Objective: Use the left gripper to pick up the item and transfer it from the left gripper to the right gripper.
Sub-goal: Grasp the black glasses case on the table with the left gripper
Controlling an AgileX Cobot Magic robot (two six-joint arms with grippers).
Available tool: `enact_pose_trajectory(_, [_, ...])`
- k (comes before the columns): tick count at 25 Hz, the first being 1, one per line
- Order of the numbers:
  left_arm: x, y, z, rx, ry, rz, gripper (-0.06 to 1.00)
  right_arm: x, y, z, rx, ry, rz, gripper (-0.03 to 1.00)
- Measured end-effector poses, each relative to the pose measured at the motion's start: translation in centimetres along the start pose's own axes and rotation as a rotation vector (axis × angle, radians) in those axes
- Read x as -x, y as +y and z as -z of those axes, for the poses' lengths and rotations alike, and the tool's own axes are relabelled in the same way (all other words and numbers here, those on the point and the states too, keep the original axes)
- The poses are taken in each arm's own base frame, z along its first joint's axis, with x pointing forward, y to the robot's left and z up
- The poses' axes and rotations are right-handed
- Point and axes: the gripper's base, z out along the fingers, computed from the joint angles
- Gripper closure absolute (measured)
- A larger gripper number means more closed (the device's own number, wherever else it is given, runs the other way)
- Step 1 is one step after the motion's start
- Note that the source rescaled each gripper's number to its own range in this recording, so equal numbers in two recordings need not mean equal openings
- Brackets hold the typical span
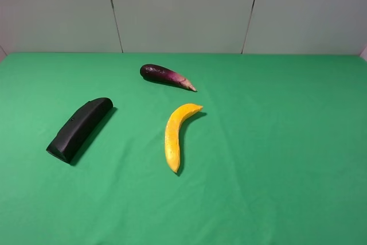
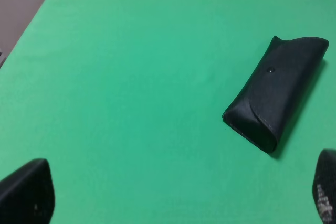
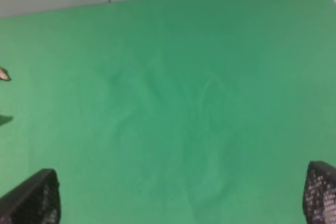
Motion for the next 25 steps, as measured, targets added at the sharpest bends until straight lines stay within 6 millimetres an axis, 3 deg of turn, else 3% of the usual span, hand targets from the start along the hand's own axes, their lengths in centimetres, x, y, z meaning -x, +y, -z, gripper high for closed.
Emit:
enact_pose_trajectory(7, [0.4, 0.0, 0.5, -0.005, -0.020, 0.001, -0.04, 0.0, 0.0, 0.0, 0.000, 0.000, 0.000, -0.03])
enact_pose_trajectory(14, [3.0, -0.3, 0.8, 0.001, 0.063, -0.040, -0.04, 0.0, 0.0, 0.0, 0.000, 0.000, 0.000, -0.03])
enact_pose_trajectory(19, [5.6, -0.9, -0.4, -0.017, 0.154, -0.087, -0.05, 0.0, 0.0, 0.0, 0.000, 0.000, 0.000, -0.03])
enact_pose_trajectory(25, [7.7, -1.6, -3.4, -0.041, 0.309, -0.108, -0.05, 0.0, 0.0, 0.0, 0.000, 0.000, 0.000, -0.03])
